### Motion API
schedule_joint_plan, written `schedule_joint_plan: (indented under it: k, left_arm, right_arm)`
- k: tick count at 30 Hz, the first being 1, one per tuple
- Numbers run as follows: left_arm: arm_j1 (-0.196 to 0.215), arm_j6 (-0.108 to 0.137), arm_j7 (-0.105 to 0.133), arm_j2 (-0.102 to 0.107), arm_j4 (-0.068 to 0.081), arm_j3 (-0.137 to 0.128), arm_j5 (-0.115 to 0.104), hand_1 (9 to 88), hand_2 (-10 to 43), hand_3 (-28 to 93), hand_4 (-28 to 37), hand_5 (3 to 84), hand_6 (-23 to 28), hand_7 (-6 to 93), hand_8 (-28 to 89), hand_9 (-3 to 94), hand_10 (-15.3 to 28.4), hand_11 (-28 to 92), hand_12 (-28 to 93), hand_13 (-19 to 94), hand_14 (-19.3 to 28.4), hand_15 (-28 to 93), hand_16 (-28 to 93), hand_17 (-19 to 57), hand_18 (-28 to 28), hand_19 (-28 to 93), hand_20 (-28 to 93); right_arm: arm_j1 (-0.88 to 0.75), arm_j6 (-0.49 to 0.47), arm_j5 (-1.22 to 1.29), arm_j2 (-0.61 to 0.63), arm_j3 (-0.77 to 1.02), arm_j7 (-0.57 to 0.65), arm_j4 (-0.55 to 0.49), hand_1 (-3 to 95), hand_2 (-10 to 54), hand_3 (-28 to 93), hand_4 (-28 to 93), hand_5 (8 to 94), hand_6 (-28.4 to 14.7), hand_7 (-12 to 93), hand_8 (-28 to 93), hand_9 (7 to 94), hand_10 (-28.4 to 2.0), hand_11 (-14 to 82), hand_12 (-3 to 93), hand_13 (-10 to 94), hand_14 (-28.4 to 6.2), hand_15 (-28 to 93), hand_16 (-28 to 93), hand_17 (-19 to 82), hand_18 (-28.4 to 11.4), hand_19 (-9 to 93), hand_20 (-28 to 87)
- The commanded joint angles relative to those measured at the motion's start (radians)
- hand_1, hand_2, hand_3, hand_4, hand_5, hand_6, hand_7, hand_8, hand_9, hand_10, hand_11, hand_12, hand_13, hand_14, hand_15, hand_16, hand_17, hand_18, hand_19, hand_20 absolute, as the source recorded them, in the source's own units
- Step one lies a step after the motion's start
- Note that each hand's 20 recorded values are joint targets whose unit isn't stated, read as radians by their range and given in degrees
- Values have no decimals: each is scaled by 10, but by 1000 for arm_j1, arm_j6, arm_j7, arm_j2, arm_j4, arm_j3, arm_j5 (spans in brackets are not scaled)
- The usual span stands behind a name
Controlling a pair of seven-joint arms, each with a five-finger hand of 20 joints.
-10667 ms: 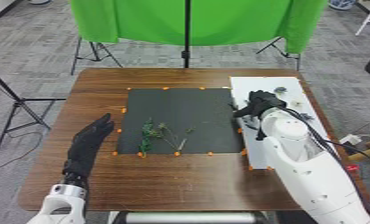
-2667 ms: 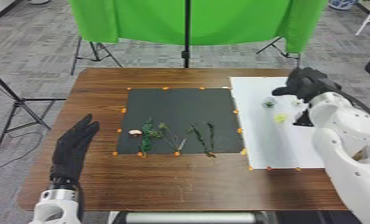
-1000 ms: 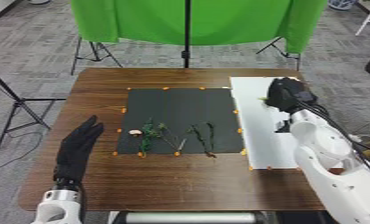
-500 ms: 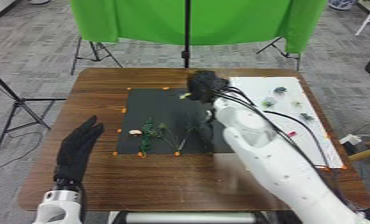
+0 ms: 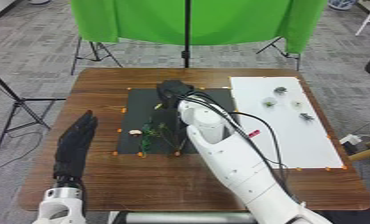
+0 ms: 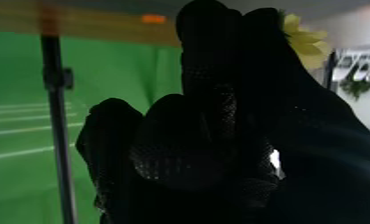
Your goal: Arrange flowers
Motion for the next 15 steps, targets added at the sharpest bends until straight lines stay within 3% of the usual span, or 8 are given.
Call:
schedule_joint_plan:
  k: [1,15]
  left_arm:
    - [8,-21,-1,-2,7,10,3,222,-82,690,-227,406,27,60,-58,378,101,73,136,262,109,67,2,53,98,15,170]
    - [3,-36,-1,-2,10,10,5,219,-81,689,-222,414,28,60,-58,402,105,86,137,282,118,74,5,38,94,10,161]
  right_arm:
    - [6,5,-65,-63,1,-11,36,585,-95,570,-169,830,21,191,82,916,-96,222,328,912,-13,648,337,673,-118,932,641]
    - [-4,25,-111,-102,32,-15,74,579,-95,569,-167,807,20,190,82,902,-98,221,328,909,-14,650,338,668,-118,932,643]
